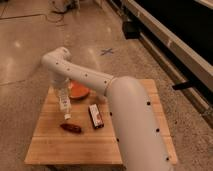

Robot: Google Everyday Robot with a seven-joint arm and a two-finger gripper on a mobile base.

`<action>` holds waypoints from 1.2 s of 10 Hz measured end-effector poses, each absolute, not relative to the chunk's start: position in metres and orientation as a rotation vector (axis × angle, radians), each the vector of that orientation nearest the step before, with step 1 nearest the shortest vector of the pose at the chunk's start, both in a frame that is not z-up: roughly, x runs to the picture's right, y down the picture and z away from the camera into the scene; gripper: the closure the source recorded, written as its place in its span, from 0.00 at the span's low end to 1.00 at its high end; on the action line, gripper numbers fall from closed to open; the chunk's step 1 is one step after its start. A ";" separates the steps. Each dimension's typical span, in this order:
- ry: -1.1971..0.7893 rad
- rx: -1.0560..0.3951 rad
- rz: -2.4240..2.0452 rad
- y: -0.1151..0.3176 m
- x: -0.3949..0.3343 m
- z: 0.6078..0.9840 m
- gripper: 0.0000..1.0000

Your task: Place the bottle in the ceramic bowl

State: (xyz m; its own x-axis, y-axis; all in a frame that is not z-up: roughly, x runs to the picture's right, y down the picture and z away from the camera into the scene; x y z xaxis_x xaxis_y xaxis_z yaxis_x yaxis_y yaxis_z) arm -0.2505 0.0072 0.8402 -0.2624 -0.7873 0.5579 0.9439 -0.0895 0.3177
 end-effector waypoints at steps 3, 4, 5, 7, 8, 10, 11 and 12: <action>-0.707 -0.261 -1.623 -0.027 -0.235 0.871 1.00; -0.693 -0.246 -1.601 -0.037 -0.233 0.879 1.00; -0.680 -0.236 -1.585 -0.044 -0.231 0.886 1.00; -0.633 -0.201 -1.545 -0.064 -0.225 0.904 1.00; -0.616 -0.186 -1.534 -0.071 -0.223 0.909 1.00; -0.567 -0.151 -1.510 -0.083 -0.219 0.920 1.00; -0.540 -0.138 -1.507 -0.087 -0.215 0.924 1.00; -0.515 -0.128 -1.505 -0.091 -0.211 0.926 0.99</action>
State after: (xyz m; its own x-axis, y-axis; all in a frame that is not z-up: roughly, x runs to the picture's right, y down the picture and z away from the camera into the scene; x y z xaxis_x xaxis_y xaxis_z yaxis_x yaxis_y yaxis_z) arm -0.2114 -0.0913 0.9261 -0.0187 -0.9165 0.3997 0.9694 0.0812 0.2317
